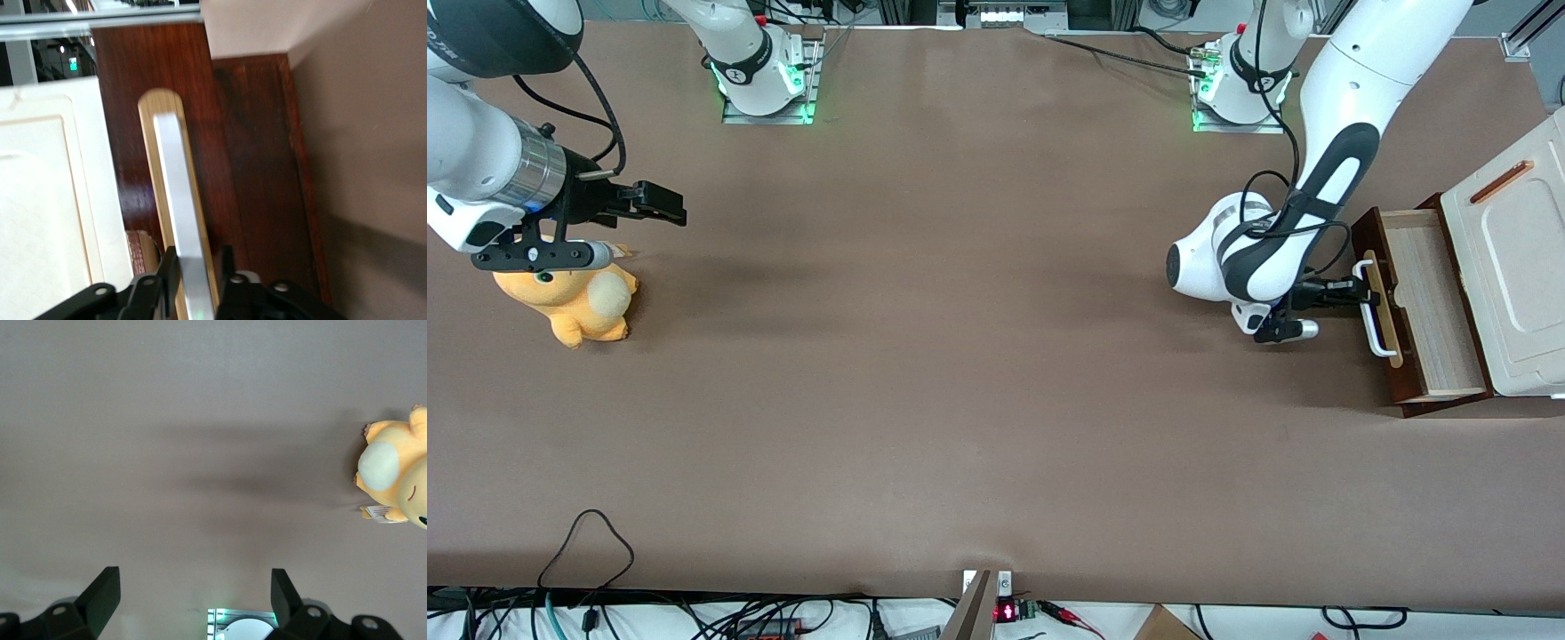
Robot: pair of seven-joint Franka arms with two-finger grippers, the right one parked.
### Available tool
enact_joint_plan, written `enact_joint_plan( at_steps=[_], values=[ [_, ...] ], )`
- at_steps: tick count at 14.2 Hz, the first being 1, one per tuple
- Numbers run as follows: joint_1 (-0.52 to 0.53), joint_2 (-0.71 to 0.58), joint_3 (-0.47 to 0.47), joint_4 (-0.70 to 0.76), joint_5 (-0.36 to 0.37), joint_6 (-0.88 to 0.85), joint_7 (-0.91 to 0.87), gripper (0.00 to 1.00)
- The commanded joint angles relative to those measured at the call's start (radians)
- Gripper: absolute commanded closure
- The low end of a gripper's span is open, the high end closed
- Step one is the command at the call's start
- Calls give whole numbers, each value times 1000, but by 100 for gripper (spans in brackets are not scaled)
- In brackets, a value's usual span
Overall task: Open lower drawer with left arm only
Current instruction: 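Pull the lower drawer outward from the cabinet with the left gripper, then open the left gripper and lift it off the handle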
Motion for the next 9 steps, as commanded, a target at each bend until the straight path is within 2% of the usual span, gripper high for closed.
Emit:
enact_joint_plan(
  at_steps=[1,4,8,9],
  values=[
    [-22,-1,-10,33,-8,-2,30,0],
    [-22,-23,-12,70,-107,3,24,0],
    [-28,-117,-30,229,-413,16,38,0],
    [-28,-151,-42,255,-466,16,38,0]
  ],
)
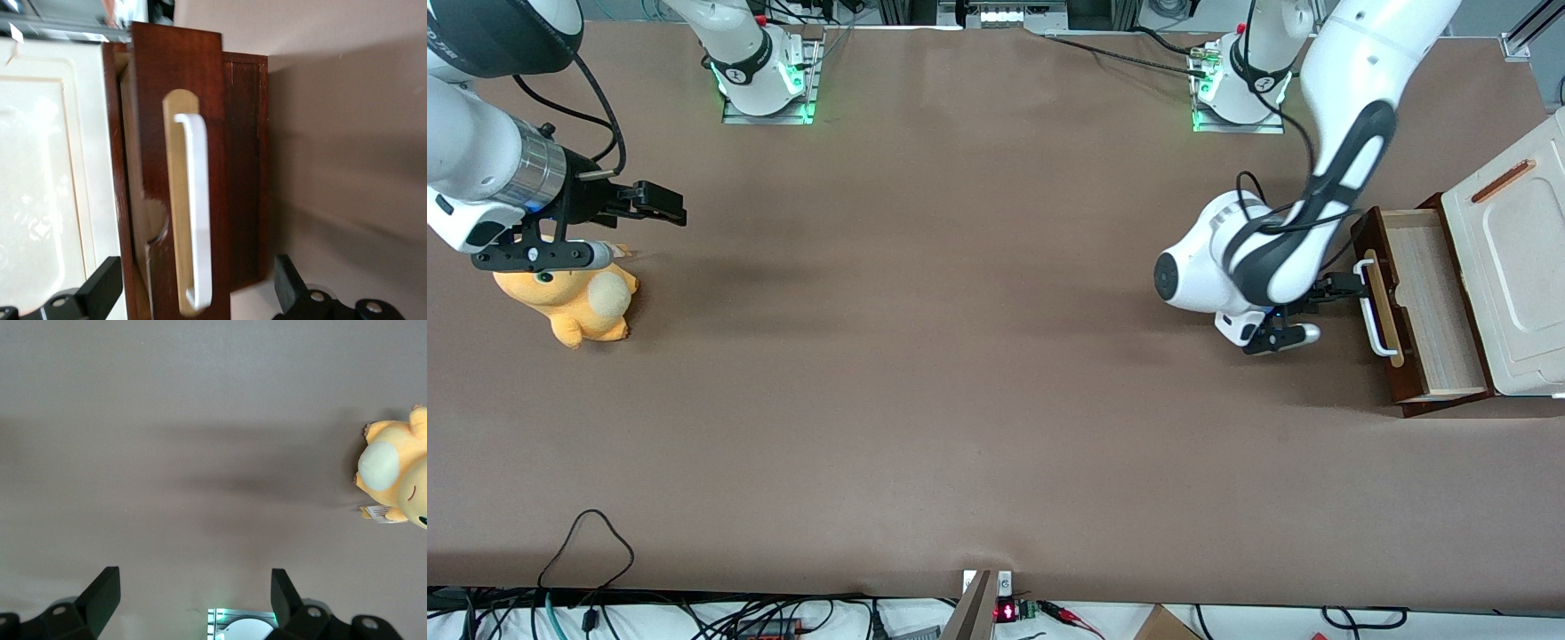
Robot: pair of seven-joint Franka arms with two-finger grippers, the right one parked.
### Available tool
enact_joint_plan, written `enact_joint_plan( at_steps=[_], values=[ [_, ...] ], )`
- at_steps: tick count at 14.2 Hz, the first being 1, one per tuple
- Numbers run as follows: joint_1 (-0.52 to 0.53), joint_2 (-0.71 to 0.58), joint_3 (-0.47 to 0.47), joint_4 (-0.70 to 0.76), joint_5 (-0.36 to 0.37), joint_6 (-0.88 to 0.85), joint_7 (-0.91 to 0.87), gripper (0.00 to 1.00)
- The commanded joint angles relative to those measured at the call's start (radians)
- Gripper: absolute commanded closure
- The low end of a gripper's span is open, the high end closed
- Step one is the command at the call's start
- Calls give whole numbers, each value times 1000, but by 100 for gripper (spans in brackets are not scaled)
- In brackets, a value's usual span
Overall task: Open lower drawer with left arm only
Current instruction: 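Open the left gripper and lift it off the handle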
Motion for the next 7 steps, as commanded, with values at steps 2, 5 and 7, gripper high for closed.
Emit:
enact_joint_plan(
  at_steps=[2,5,7],
  values=[
    [-8,-151,-20,117,-244,11,50,0],
    [-1,-265,-8,215,-461,45,199,0],
    [10,-322,42,282,-629,47,273,0]
  ],
)
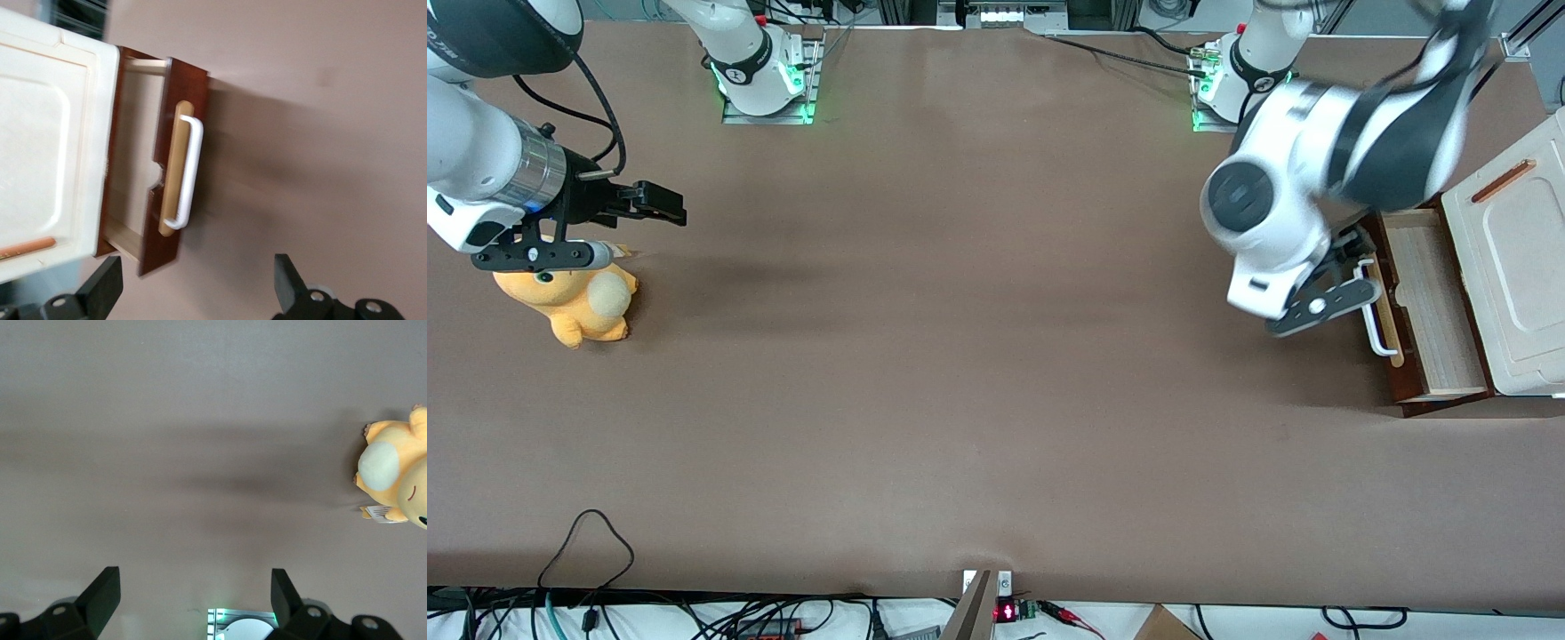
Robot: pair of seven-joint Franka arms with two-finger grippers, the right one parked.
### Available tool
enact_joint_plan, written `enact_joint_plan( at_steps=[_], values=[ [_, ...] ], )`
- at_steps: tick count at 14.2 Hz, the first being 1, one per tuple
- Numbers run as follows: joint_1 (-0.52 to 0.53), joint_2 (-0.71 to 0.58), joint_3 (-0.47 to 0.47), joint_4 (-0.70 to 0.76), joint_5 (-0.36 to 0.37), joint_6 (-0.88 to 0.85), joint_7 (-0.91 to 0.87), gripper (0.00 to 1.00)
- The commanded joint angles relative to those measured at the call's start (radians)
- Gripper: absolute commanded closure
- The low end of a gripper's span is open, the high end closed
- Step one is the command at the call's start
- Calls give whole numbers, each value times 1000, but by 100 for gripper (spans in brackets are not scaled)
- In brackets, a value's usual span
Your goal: Open lower drawer with left arm only
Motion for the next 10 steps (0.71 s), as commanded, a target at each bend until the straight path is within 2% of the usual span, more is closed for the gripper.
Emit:
enact_joint_plan(
  at_steps=[1,6,8,10],
  values=[
    [20,-70,79,71,-218,14,159,0],
    [73,-184,279,102,-559,95,596,0],
    [103,-209,287,99,-583,97,702,0],
    [106,-226,298,89,-578,94,715,0]
  ],
)
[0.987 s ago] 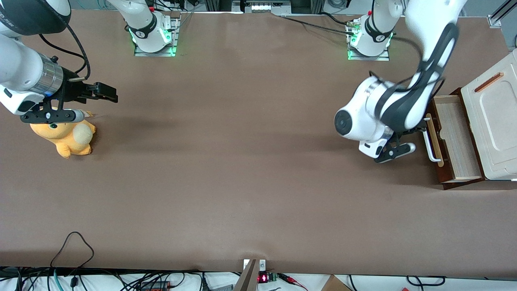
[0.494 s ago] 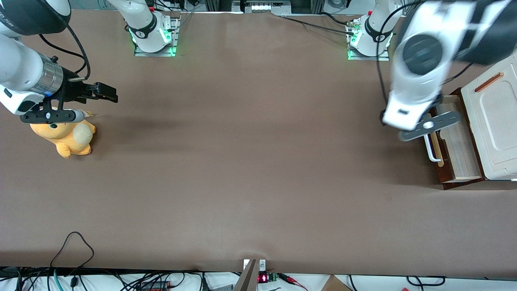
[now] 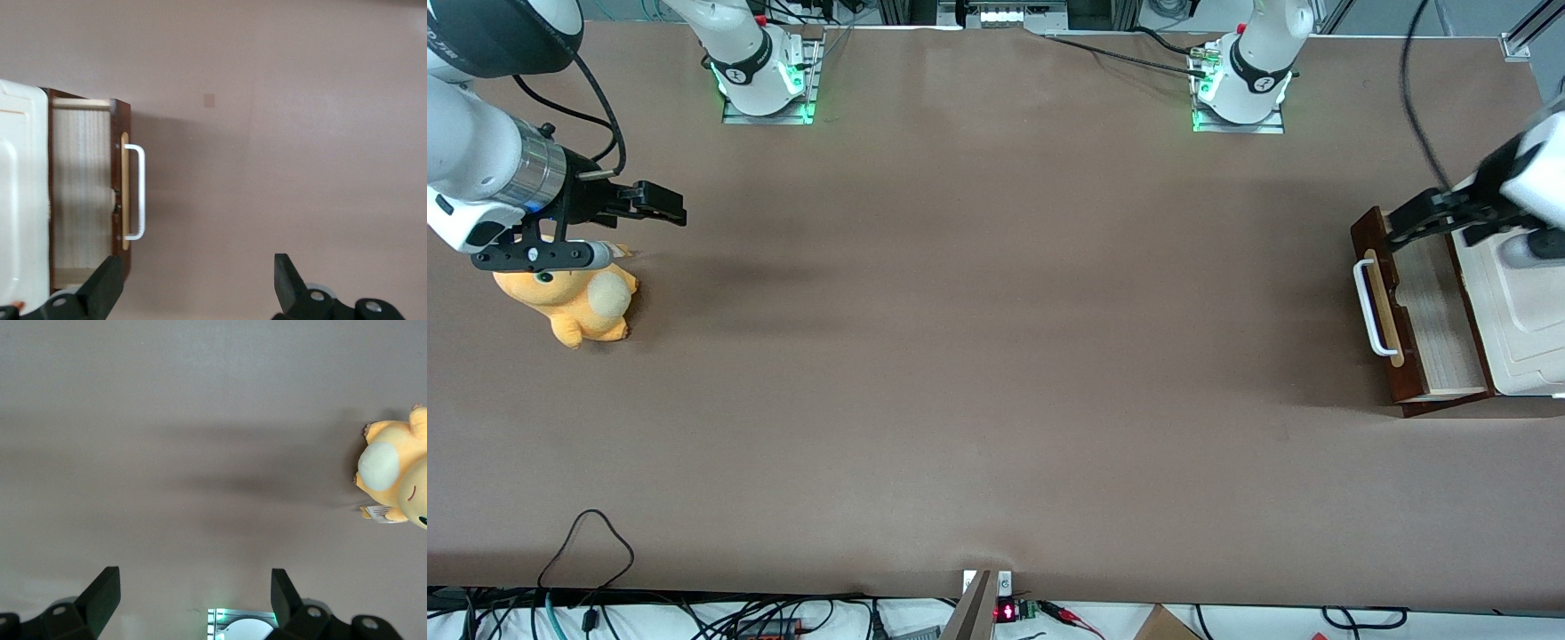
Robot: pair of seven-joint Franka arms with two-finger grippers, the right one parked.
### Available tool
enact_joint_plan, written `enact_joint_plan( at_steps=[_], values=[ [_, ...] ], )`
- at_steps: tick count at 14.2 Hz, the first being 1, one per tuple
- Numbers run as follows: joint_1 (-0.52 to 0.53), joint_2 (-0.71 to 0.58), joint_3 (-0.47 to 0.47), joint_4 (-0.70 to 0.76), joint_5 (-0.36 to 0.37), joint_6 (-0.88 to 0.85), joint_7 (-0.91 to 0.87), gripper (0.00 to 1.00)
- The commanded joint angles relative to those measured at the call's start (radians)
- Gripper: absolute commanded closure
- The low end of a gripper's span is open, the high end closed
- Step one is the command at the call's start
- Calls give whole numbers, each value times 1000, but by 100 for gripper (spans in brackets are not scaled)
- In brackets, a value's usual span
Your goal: Open lower drawer with left arm only
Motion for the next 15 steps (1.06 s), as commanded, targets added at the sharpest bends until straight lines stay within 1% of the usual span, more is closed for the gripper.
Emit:
enact_joint_plan(
  at_steps=[1,5,15],
  values=[
    [-2,-29,-1,-22,-16,6,38,0],
    [-2,-29,-1,-19,-27,4,32,0],
    [-3,-29,-1,-16,-25,0,27,0]
  ],
)
